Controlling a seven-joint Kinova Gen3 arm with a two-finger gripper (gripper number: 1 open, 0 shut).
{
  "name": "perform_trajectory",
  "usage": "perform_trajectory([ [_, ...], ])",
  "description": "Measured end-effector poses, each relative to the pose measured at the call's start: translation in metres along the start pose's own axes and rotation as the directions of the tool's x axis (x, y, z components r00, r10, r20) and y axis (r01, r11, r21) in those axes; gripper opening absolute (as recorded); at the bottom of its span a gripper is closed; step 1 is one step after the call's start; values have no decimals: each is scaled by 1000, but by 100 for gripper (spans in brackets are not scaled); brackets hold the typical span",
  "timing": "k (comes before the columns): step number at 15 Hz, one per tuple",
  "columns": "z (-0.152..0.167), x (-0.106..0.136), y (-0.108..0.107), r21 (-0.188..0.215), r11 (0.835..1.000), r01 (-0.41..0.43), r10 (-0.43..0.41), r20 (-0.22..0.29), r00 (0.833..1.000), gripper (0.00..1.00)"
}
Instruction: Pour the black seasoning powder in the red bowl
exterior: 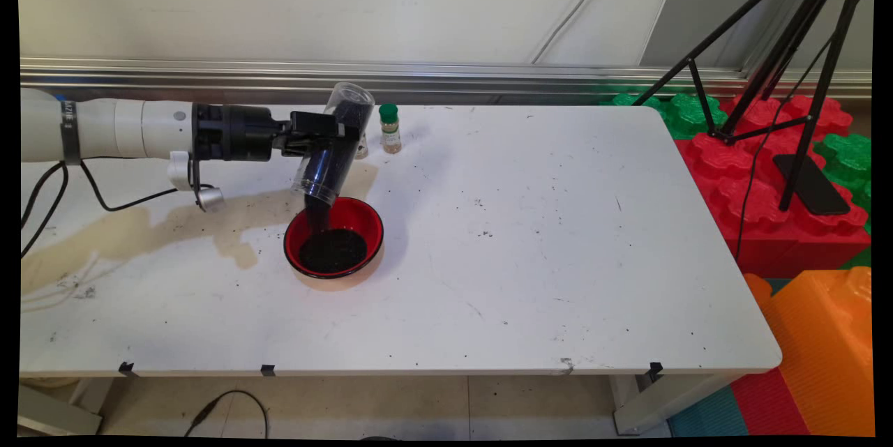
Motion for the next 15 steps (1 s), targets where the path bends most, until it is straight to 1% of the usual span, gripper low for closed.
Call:
perform_trajectory([
  [9, 1, 2, 1, -6, 999, 39, -39, -10, 999, 0],
  [15, 2, 2, 2, -10, 999, 44, -44, -12, 999, 0],
])
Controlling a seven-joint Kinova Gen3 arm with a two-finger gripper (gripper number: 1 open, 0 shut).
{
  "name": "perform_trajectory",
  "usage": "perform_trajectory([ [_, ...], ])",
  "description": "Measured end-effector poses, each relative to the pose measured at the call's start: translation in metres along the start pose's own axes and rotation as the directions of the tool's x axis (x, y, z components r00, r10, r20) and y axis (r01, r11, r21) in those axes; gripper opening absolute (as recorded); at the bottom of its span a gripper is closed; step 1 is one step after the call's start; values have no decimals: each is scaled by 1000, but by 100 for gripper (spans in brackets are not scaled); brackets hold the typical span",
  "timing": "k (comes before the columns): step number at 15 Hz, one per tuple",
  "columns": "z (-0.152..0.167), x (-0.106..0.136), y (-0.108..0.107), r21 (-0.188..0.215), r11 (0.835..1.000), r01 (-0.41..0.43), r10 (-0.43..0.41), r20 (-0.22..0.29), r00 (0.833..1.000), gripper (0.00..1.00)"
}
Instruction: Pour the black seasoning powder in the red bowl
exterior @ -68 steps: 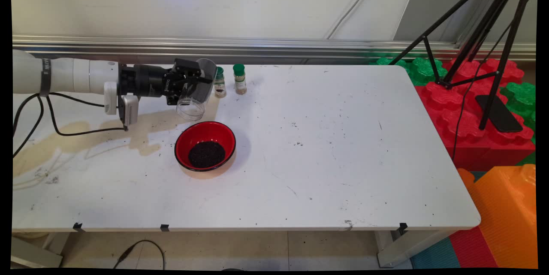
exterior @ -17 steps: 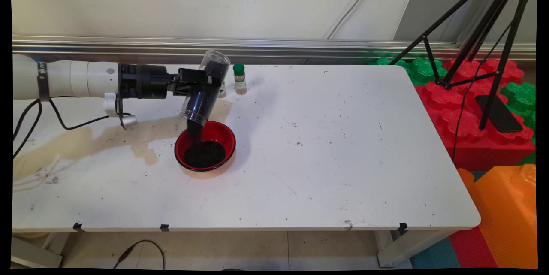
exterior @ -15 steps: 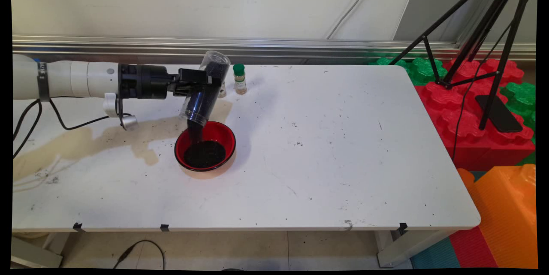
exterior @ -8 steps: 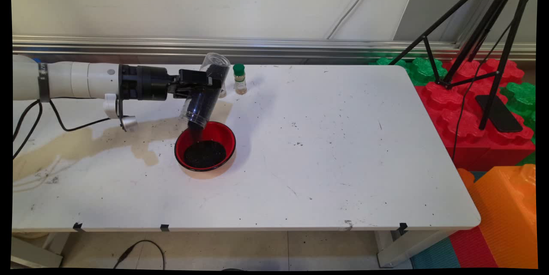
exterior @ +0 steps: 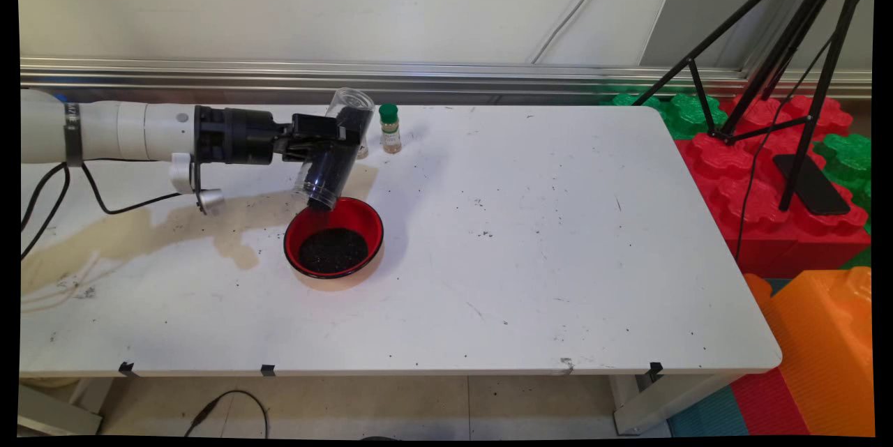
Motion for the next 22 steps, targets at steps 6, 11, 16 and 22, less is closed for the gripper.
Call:
perform_trajectory([
  [6, 1, -1, 1, -3, 1000, -5, 5, 1, 1000, 0],
  [11, 2, -1, 2, -5, 1000, -12, 12, 2, 1000, 0],
  [16, 3, -2, 2, -7, 1000, -21, 21, 3, 1000, 0],
  [22, 3, -2, 3, -9, 999, -31, 31, 4, 1000, 0],
])
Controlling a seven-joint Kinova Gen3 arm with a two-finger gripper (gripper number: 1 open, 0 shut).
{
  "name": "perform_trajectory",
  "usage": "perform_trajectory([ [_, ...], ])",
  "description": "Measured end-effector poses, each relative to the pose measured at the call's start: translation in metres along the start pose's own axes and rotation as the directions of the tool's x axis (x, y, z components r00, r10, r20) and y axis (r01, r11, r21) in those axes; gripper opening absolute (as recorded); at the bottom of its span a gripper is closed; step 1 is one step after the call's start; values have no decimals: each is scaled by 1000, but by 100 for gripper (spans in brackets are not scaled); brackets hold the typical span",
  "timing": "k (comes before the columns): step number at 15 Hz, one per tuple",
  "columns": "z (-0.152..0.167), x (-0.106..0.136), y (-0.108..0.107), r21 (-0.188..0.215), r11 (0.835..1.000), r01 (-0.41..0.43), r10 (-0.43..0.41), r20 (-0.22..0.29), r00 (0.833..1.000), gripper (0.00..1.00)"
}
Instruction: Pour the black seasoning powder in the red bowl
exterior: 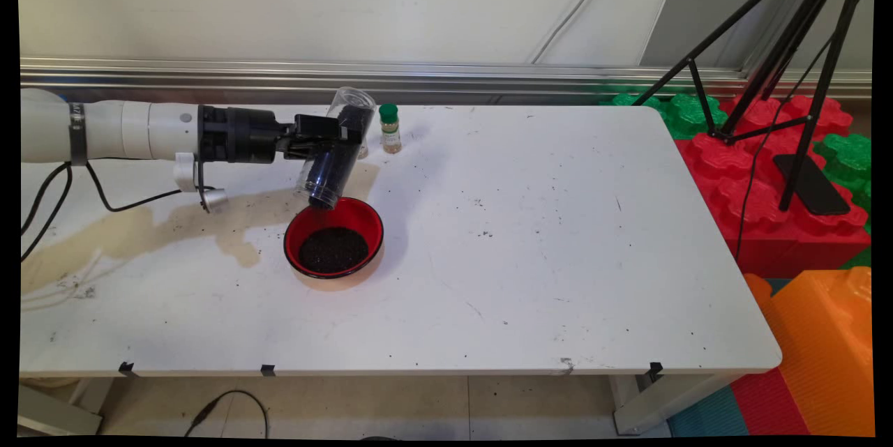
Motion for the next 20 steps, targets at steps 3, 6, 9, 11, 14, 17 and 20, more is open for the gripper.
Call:
perform_trajectory([
  [3, 0, 0, 0, -1, 1000, -3, 3, 0, 1000, 0],
  [6, 0, 0, 0, -2, 1000, 6, -6, -1, 1000, 0],
  [9, -1, -1, 1, -7, 999, 43, -43, 0, 999, 0],
  [11, -1, -1, 1, -10, 998, 64, -64, 0, 998, 0],
  [14, -2, -2, 1, -17, 994, 105, -105, 0, 994, 0],
  [17, -2, -2, 2, -22, 990, 137, -137, 0, 991, 0],
  [20, -4, -3, 3, -28, 983, 182, -182, 1, 983, 0],
])
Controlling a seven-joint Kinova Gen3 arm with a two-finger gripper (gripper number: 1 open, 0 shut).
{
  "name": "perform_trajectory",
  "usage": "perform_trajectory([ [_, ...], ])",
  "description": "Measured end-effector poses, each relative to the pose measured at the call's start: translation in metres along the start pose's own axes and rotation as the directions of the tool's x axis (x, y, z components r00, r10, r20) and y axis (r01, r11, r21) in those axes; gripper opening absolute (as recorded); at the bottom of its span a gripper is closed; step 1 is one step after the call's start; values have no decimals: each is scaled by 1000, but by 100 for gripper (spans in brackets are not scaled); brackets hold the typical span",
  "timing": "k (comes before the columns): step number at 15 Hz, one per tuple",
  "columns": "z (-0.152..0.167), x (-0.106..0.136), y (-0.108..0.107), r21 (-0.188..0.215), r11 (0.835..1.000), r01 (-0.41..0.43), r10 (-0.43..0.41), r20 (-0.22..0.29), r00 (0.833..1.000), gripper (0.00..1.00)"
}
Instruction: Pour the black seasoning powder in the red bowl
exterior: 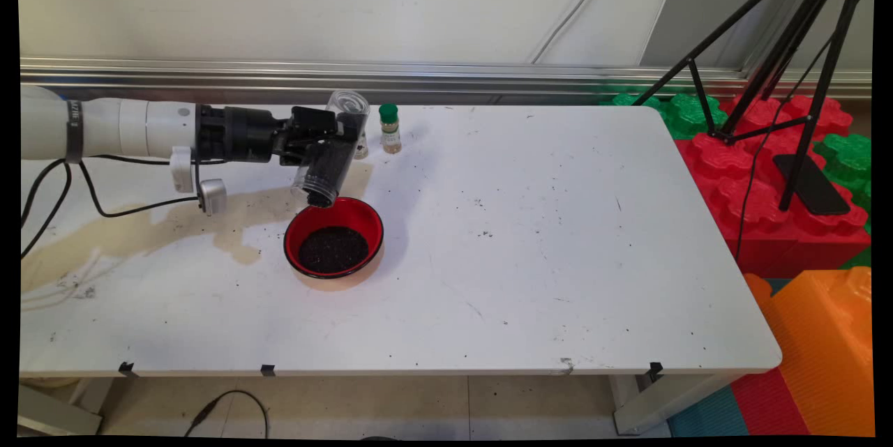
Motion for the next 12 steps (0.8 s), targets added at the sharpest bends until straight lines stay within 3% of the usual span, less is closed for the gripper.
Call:
perform_trajectory([
  [7, -4, -4, 1, -15, 991, 133, -133, 2, 991, 0],
  [12, -8, -6, 0, -23, 967, 253, -253, -1, 968, 0],
])
